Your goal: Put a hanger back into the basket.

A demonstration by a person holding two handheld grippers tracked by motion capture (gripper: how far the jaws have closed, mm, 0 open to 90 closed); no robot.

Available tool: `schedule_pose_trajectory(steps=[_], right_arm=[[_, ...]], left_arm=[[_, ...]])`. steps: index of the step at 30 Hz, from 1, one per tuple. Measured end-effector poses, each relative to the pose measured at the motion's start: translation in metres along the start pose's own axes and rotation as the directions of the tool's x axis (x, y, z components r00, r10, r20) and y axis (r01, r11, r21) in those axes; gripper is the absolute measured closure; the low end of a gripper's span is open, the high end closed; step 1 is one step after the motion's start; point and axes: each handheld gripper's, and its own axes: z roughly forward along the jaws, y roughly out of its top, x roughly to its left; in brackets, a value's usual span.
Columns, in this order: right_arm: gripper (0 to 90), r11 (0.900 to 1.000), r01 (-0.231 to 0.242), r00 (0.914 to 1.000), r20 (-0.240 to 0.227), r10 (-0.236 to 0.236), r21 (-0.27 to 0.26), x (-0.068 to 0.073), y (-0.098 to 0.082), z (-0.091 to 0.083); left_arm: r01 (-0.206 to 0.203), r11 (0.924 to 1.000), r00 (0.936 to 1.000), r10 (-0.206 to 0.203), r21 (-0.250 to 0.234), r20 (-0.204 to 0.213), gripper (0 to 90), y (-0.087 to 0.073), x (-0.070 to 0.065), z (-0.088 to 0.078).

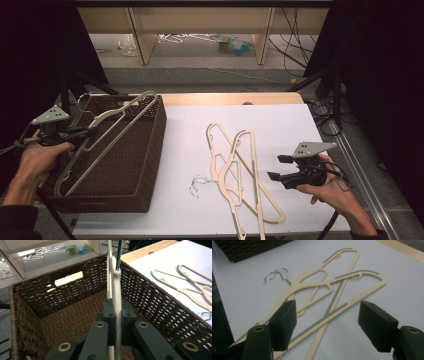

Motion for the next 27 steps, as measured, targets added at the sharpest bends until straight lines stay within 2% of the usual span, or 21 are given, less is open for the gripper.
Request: schedule_pose_trajectory(steps=[1, 4, 5, 6, 10, 11, 13, 15, 16, 18, 21, 23, 25, 27], right_arm=[[31.8, 1.0, 0.0, 1.0, 0.0, 0.0, -0.003, 0.0, 0.0, 0.0], [31.8, 1.0, -0.001, 1.0, 0.002, 0.001, -0.004, 0.0, 0.0, -0.001], [31.8, 1.0, -0.001, 1.0, 0.002, 0.001, -0.001, -0.001, 0.0, -0.001], [31.8, 1.0, -0.001, 1.0, 0.004, 0.001, -0.001, -0.001, 0.0, 0.0], [31.7, 1.0, -0.001, 1.0, -0.006, 0.001, -0.001, 0.0, 0.0, 0.0], [31.7, 1.0, 0.001, 1.0, -0.005, -0.001, -0.002, 0.0, 0.0, 0.0], [31.4, 1.0, -0.006, 1.0, 0.002, 0.006, -0.001, 0.0, 0.0, 0.0], [31.3, 1.0, -0.003, 1.0, 0.002, 0.003, 0.002, 0.0, -0.001, 0.0], [31.1, 1.0, -0.004, 1.0, 0.004, 0.004, 0.002, 0.0, -0.001, 0.0], [31.1, 1.0, -0.003, 1.0, 0.001, 0.003, 0.005, 0.001, -0.002, 0.001], [31.0, 1.0, -0.006, 1.0, 0.0, 0.006, 0.009, 0.002, -0.002, 0.001], [30.7, 1.0, -0.003, 1.0, 0.002, 0.003, 0.009, 0.001, -0.002, 0.002], [30.4, 1.0, -0.002, 1.0, 0.004, 0.001, 0.008, 0.001, -0.002, 0.001], [30.2, 1.0, -0.003, 1.0, 0.001, 0.003, 0.002, 0.002, -0.001, 0.001]], left_arm=[[0.0, 1.0, 0.9999, 0.0, -0.007, 0.011, 85.5, -0.001, 0.001, 0.0], [0.003, 0.9996, 0.9998, -0.004, 0.027, 0.022, 85.5, -0.004, 0.001, 0.007], [-0.001, 0.9995, 0.9997, 0.0, 0.032, 0.025, 85.5, -0.006, 0.0, 0.01], [-0.02, 0.9981, 0.9994, 0.019, 0.058, 0.028, 85.5, -0.006, 0.001, 0.012], [0.007, 0.9955, 0.9996, -0.009, 0.095, 0.026, 85.4, -0.014, 0.002, 0.026], [0.021, 0.9942, 0.9994, -0.024, 0.106, 0.025, 85.4, -0.016, 0.002, 0.03], [0.019, 0.9889, 0.9993, -0.024, 0.147, 0.03, 85.4, -0.021, 0.0, 0.037], [0.019, 0.9863, 0.9992, -0.025, 0.164, 0.032, 85.3, -0.023, -0.002, 0.044], [-0.003, 0.9817, 0.9994, -0.003, 0.19, 0.034, 85.2, -0.023, 0.001, 0.045], [0.014, 0.979, 0.9995, -0.019, 0.204, 0.025, 85.1, -0.026, 0.004, 0.05], [0.059, 0.9753, 0.9983, -0.056, 0.213, -0.018, 83.7, -0.033, 0.012, 0.05], [0.099, 0.9747, 0.9935, -0.086, 0.201, -0.075, 81.8, -0.039, 0.016, 0.051], [0.151, 0.9742, 0.9843, -0.132, 0.168, -0.117, 80.8, -0.044, 0.016, 0.054], [0.132, 0.9704, 0.9829, -0.102, 0.202, -0.153, 79.2, -0.045, 0.02, 0.053]])
